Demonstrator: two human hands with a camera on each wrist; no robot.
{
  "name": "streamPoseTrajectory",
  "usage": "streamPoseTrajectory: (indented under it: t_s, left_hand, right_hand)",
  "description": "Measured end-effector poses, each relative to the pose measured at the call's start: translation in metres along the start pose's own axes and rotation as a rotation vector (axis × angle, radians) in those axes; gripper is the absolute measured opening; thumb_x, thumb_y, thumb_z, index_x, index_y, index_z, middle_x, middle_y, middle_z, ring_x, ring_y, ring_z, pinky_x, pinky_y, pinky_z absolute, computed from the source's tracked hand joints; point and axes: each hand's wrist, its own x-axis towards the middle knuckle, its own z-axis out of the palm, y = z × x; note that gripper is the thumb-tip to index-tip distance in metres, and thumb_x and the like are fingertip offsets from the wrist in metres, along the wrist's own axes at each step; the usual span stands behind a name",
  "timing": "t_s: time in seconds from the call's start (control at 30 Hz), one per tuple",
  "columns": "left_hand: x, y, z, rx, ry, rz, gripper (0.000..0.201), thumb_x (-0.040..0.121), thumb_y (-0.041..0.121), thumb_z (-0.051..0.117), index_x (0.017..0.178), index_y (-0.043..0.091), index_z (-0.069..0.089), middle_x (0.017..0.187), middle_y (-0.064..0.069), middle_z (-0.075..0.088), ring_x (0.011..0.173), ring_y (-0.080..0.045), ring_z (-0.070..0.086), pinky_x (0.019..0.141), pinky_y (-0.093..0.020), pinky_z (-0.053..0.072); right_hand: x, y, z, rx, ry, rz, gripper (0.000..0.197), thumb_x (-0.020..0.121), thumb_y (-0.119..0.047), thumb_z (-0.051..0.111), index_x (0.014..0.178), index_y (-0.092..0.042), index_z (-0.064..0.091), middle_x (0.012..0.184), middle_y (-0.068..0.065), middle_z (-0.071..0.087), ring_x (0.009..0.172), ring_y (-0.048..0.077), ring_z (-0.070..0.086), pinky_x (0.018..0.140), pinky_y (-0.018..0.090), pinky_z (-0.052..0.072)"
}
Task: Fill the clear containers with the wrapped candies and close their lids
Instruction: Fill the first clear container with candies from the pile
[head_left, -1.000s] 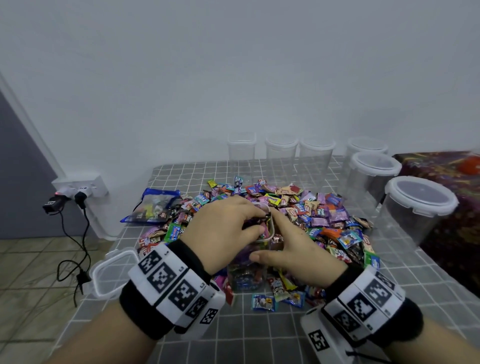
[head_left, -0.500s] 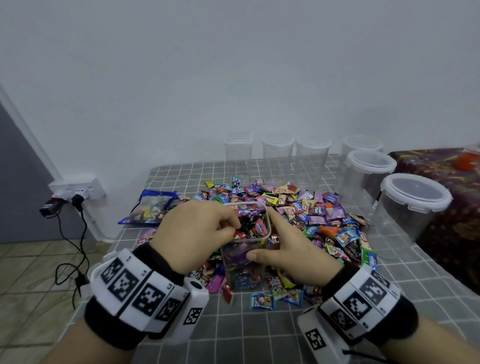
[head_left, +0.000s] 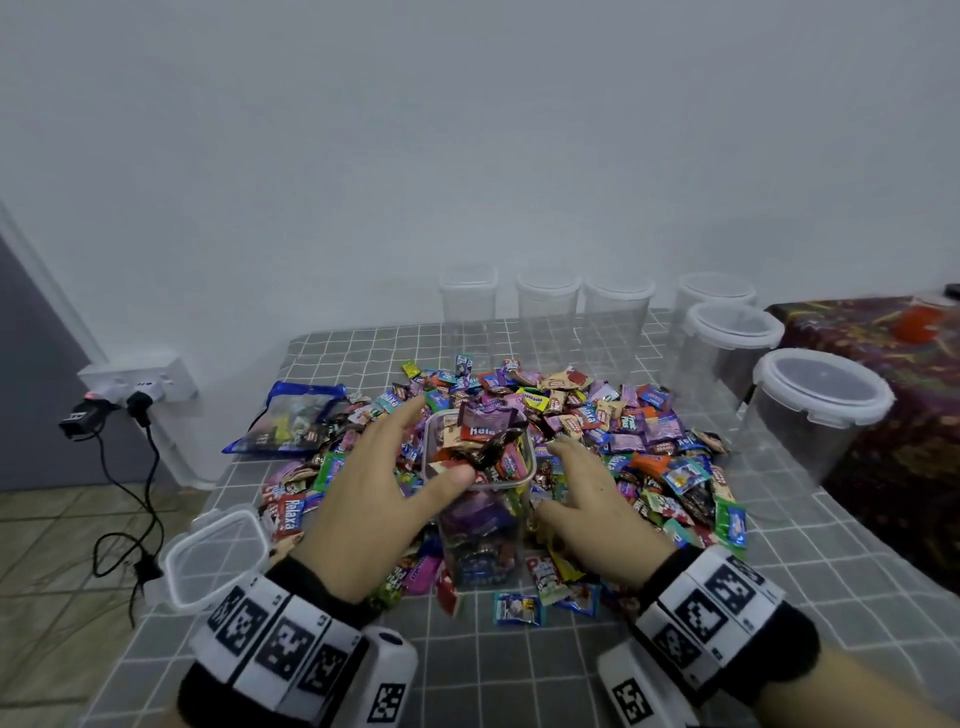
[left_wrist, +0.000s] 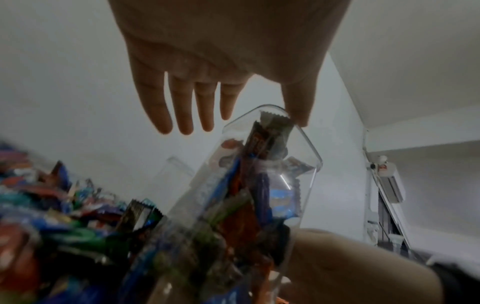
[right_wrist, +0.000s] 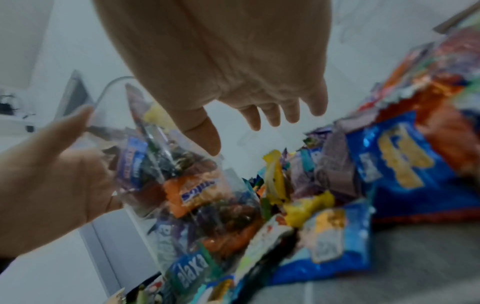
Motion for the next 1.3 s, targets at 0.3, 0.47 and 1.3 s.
streamPoseTrajectory:
  t_s: [0.3, 0.47, 1.3]
  left_hand:
    - [0.002, -0.003, 0.01, -0.323, -0.24, -0.032, 0.082, 0.05, 0.06, 0.074, 0.122, 0.056, 0.034, 0.113, 0.045, 0.052, 0.107, 0.02, 0.05, 0.088, -0.011, 0.039]
    - [0.005, -0.006, 0.012, -0.427, -0.189, -0.061, 0.078, 0.045, 0.046, 0.08, 0.115, 0.051, 0.046, 0.112, 0.032, 0.06, 0.103, 0.003, 0.061, 0.091, -0.025, 0.046]
    - [0.221, -0.076, -0.046, -0.08, 0.61, -0.311, 0.079, 0.068, 0.03, 0.082, 0.13, 0.005, 0.04, 0.127, -0.013, 0.057, 0.114, -0.027, 0.056, 0.096, -0.034, 0.043]
  right_hand:
    - [0.02, 0.028, 0.006, -0.38, -0.091, 0.134, 0.075, 0.095, -0.054, 0.037, 0.152, -0.017, 0.003, 0.16, 0.002, -0.007, 0.147, 0.02, -0.007, 0.118, 0.043, 0.002]
    - [0.02, 0.033, 0.007, -0.455, -0.141, 0.127, 0.078, 0.095, -0.061, 0.027, 0.152, -0.015, 0.002, 0.16, 0.005, -0.009, 0.146, 0.021, -0.009, 0.118, 0.042, 0.0]
    - [0.027, 0.044, 0.012, -0.47, -0.198, 0.119, 0.115, 0.059, -0.082, -0.006, 0.152, -0.014, -0.004, 0.158, 0.004, -0.016, 0.145, 0.021, -0.015, 0.116, 0.039, -0.008]
